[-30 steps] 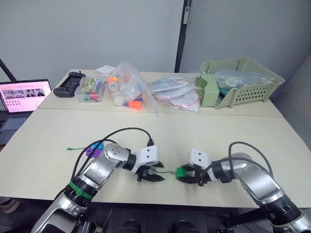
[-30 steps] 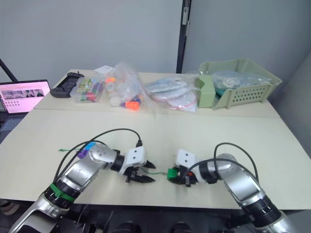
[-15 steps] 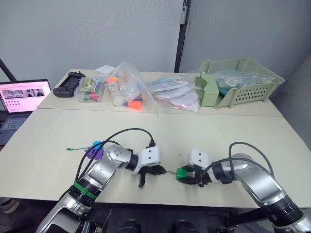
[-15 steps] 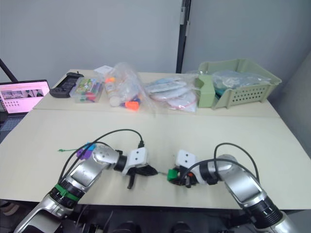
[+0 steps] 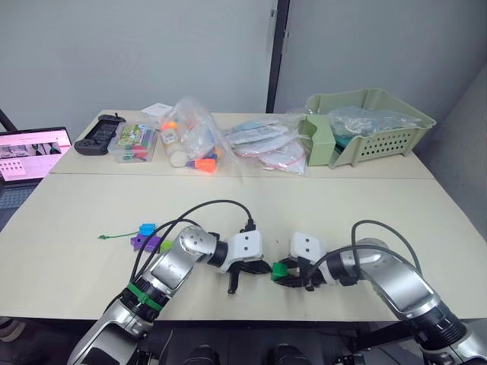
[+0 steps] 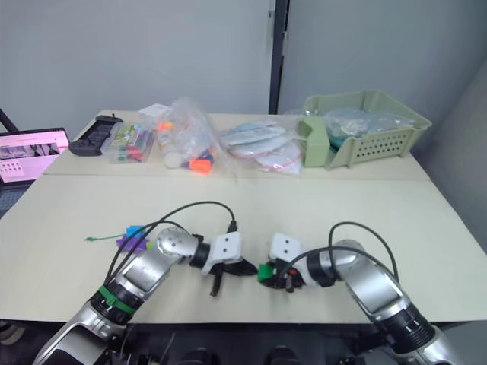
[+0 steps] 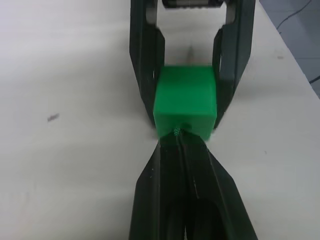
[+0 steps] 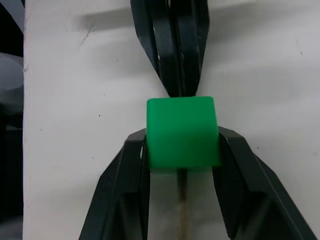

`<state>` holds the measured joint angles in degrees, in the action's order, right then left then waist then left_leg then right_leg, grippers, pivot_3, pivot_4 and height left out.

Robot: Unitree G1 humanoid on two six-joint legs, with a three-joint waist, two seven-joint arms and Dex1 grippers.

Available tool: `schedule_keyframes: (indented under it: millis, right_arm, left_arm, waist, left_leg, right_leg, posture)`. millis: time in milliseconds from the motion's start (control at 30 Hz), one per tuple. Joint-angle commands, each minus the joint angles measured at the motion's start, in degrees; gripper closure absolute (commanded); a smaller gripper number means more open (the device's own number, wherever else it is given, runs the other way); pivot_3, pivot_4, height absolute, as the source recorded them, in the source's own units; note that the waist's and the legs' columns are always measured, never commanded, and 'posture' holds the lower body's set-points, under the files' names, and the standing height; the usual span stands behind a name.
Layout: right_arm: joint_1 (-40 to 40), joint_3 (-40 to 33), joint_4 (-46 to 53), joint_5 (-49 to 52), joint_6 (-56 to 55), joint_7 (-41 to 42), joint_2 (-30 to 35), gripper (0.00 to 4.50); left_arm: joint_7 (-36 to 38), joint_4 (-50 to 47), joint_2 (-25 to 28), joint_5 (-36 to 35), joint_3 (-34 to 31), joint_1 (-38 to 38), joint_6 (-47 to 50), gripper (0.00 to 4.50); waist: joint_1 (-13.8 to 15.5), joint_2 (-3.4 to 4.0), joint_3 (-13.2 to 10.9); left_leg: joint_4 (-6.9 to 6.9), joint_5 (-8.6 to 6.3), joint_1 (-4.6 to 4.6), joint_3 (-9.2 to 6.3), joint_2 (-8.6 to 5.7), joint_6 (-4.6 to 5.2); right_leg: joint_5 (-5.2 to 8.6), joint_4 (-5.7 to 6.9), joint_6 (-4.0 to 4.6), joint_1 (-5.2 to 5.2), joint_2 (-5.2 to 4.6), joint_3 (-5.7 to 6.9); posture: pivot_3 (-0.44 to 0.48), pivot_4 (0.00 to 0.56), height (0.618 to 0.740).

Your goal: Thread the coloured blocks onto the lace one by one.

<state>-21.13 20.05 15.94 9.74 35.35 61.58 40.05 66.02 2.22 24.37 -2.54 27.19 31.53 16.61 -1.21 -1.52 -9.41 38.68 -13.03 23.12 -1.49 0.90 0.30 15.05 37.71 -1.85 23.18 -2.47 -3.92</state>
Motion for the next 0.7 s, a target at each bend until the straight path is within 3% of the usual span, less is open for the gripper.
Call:
schedule_keyframes:
  millis: [33,167,333,400,567,633,700]
  right_arm:
    - [-0.7,1.4,-0.2,-0.4,-0.1,-0.5,-1.0,3.31]
    - [-0.6,1.4,-0.3,-0.5,-0.3,-0.4,-0.9,3.31]
    - [-0.2,0.2,0.7,0.2,0.7,-1.4,-1.2,3.31]
    - [0.2,-1.2,1.9,1.2,1.4,-1.9,-1.2,2.21]
    - [2.8,-5.6,7.2,4.0,3.3,-1.7,1.7,0.51]
    - [5.4,-8.9,10.0,5.9,4.3,-1.4,4.2,0.06]
    - [7.3,-10.5,10.9,6.4,4.1,-1.9,5.9,0.06]
  left_arm:
    - [-0.6,-1.0,-0.7,0.2,0.1,0.7,0.3,4.50]
    - [-0.7,-1.2,0.0,-0.2,-1.0,0.5,0.8,4.50]
    - [1.5,-3.3,1.9,-2.2,-2.4,0.4,3.2,2.98]
    - [1.6,-4.0,2.5,-2.4,-2.6,0.5,3.5,2.30]
    - [2.3,-4.9,3.1,-2.5,-1.5,1.1,3.5,0.63]
    - [1.7,-4.6,1.9,-2.0,-0.7,2.1,3.5,0.62]
    - [1.3,-4.0,0.8,-0.9,0.4,2.7,3.0,0.62]
  waist:
    - [-0.1,0.00,0.0]
    - [-0.1,0.00,0.0]
    - [-0.3,0.00,0.0]
    - [-0.4,0.00,0.0]
    - [0.4,0.03,0.0]
    - [0.9,0.03,0.0]
    - [1.1,0.02,0.0]
  left_leg:
    - [0.00,0.00,0.00,0.00,0.00,0.00]
    - [0.01,0.00,-0.02,0.00,0.00,0.00]
    - [0.00,0.00,-0.01,0.00,0.02,0.00]
    - [0.00,0.00,-0.01,0.00,0.02,0.00]
    - [0.00,0.00,0.07,0.00,-0.03,0.00]
    - [0.02,0.00,0.16,-0.04,-0.08,0.00]
    - [0.07,0.00,0.21,-0.02,-0.10,0.00]
  right_leg:
    - [0.00,0.00,0.00,0.00,0.01,0.00]
    - [0.00,0.02,0.00,-0.01,0.00,-0.01]
    - [0.00,0.02,0.00,0.00,0.01,-0.01]
    - [0.00,0.02,0.00,0.01,0.01,-0.01]
    - [0.00,-0.02,0.00,0.05,-0.05,-0.02]
    - [0.01,-0.07,-0.03,0.05,-0.08,0.01]
    - [0.00,-0.16,-0.08,0.03,-0.13,0.00]
  posture:
    - [0.000,0.150,0.740]
    - [0.000,0.150,0.740]
    - [0.000,0.150,0.740]
    - [0.000,0.150,0.740]
    - [0.000,0.150,0.740]
    - [0.000,0.150,0.740]
    - [0.000,0.150,0.740]
